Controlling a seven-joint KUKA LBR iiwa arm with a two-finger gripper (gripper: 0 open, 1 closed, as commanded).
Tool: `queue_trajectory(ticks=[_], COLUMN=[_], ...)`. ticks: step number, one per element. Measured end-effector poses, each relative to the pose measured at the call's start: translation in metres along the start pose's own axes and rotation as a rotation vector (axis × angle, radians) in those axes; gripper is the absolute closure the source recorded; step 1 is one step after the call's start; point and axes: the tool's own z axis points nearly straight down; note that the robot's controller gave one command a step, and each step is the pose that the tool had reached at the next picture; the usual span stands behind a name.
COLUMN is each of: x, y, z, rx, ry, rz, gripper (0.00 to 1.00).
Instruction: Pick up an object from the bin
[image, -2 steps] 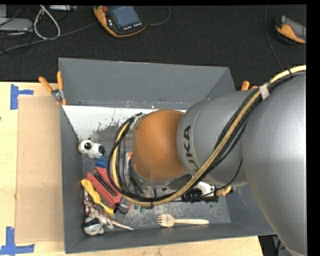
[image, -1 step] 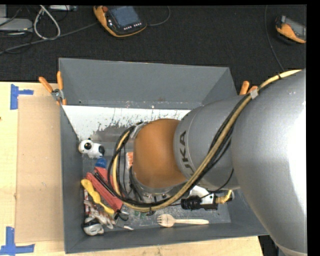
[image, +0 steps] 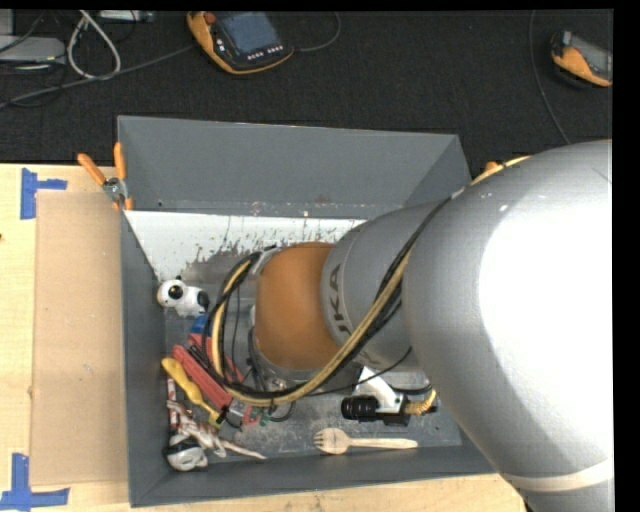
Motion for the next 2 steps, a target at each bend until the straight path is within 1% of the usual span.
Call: queue_trajectory(ticks=[1, 2], x=[-0.006, -0.006], y=[0.0242, 0.024], z=[0.0079, 0.0077], rx=[0.006, 0.006], ry=[0.004, 0.004], rz=[0.026, 0.027], gripper=[1.0, 1.0])
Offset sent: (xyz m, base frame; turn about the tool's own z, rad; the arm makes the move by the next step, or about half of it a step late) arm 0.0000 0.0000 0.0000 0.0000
